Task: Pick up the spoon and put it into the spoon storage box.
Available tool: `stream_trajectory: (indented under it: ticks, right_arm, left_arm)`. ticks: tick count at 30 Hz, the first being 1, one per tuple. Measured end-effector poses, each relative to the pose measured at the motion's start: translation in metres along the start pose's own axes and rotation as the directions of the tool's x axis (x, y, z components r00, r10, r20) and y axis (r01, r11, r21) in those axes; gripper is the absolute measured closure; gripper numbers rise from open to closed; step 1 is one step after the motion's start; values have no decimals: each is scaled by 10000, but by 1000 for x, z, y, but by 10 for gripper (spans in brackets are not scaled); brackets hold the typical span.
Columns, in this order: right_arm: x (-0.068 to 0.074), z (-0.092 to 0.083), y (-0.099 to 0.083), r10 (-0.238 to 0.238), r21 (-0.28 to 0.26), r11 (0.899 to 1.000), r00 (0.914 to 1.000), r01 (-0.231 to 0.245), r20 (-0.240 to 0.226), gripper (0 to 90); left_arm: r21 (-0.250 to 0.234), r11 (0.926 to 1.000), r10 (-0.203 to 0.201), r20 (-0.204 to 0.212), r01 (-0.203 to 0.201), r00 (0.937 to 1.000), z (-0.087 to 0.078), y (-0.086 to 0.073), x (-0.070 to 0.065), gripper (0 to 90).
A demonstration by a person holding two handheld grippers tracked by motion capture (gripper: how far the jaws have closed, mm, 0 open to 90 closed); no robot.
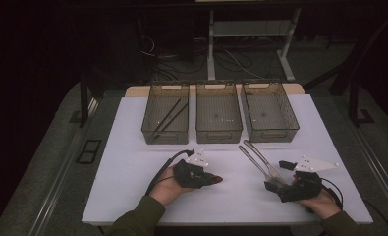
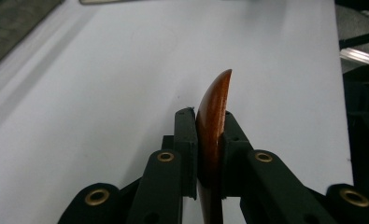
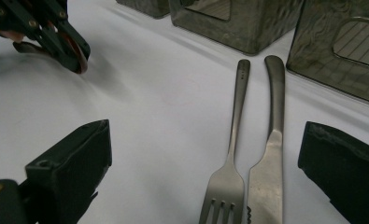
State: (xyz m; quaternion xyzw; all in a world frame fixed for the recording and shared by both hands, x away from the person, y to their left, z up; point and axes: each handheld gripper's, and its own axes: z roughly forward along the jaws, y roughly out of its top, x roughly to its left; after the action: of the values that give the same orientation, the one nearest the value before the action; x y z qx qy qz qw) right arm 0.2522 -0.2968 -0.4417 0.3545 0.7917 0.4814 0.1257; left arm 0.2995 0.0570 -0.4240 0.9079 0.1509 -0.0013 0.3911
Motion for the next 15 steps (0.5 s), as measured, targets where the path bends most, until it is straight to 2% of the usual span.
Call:
stream_trajectory:
  ticks: [8, 15]
  right_arm:
    - [2, 2, 0, -93, 86, 9999, 9999, 93, 75, 21]
    - [1, 2, 0, -63, 69, 10000, 9999, 62, 112, 21]
  left_arm:
    - [-524, 9985, -140, -130, 133, 9998, -11, 4, 4, 802]
    - [-1048, 9939, -374, -273, 343, 9989, -18, 10, 8, 802]
